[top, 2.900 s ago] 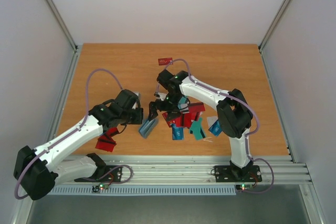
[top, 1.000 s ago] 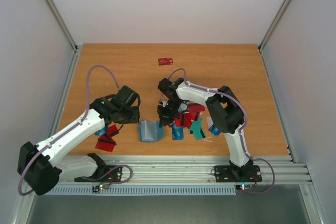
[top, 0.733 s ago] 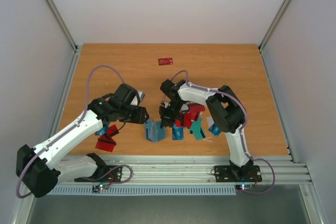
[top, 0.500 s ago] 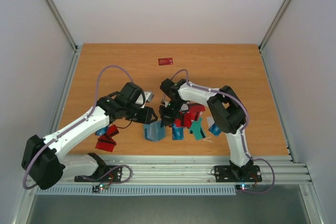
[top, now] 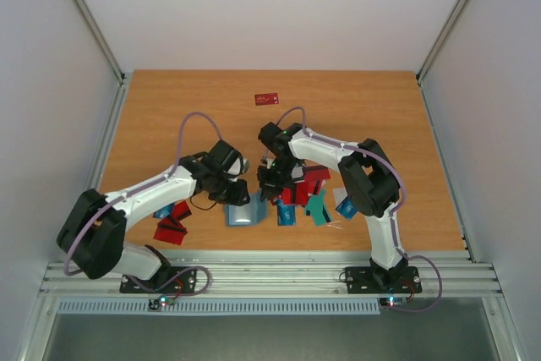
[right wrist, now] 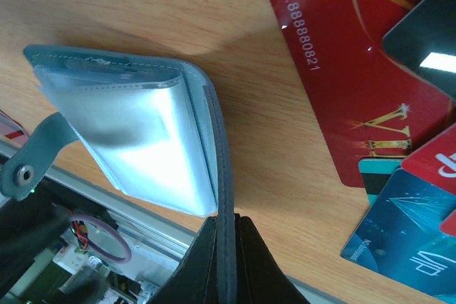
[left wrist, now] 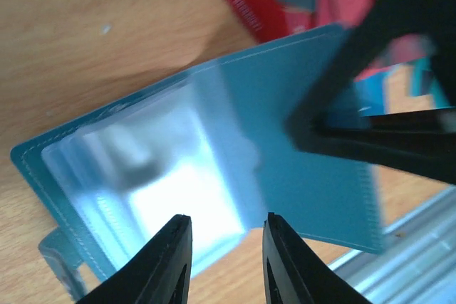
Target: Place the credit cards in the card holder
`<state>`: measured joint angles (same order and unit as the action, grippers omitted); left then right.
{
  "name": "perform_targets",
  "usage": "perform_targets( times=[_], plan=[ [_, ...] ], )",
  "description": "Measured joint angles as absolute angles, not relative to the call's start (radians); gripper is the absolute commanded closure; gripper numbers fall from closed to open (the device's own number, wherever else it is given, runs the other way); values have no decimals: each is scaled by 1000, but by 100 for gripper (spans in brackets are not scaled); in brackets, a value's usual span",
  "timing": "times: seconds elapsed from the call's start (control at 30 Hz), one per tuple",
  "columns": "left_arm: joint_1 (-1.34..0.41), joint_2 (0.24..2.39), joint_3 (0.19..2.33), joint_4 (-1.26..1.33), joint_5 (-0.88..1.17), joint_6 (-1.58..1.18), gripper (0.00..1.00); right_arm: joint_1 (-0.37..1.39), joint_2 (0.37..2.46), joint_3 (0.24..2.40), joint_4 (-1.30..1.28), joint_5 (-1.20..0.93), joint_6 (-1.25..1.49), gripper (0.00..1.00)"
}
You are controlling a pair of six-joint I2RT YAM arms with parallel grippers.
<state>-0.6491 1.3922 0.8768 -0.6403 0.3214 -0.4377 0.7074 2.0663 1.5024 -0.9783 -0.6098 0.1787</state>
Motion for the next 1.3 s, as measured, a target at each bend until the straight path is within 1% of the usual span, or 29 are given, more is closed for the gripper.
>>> perform_targets(
  times=[0.17, 0.23, 0.37, 0.5, 0.8, 1.07, 1.3],
  plan=[
    [-649, 1451, 810, -618, 261, -456, 72, 700, 2066, 1480, -968, -610, 174, 99],
    [-649, 1454, 796, -616, 241, -467, 65, 696, 2066, 1464, -962, -611, 168, 99],
    [-649, 1454, 789, -592, 215, -490, 56, 690, 2066, 1443, -947, -616, 155, 99],
    [-649, 1454, 786, -563, 205, -496, 53, 688, 2066, 1433, -938, -623, 146, 99],
    [-649, 1468, 784, -498, 213, -497, 52, 688, 2066, 1428, -934, -625, 121, 99],
    [-649, 1483, 818, -525, 189, -490, 52, 682, 2066, 1427, -934, -626, 106, 99],
    [-649, 1406, 823, -561, 174, -488, 52, 678, 2066, 1421, -934, -630, 99, 99]
  ],
)
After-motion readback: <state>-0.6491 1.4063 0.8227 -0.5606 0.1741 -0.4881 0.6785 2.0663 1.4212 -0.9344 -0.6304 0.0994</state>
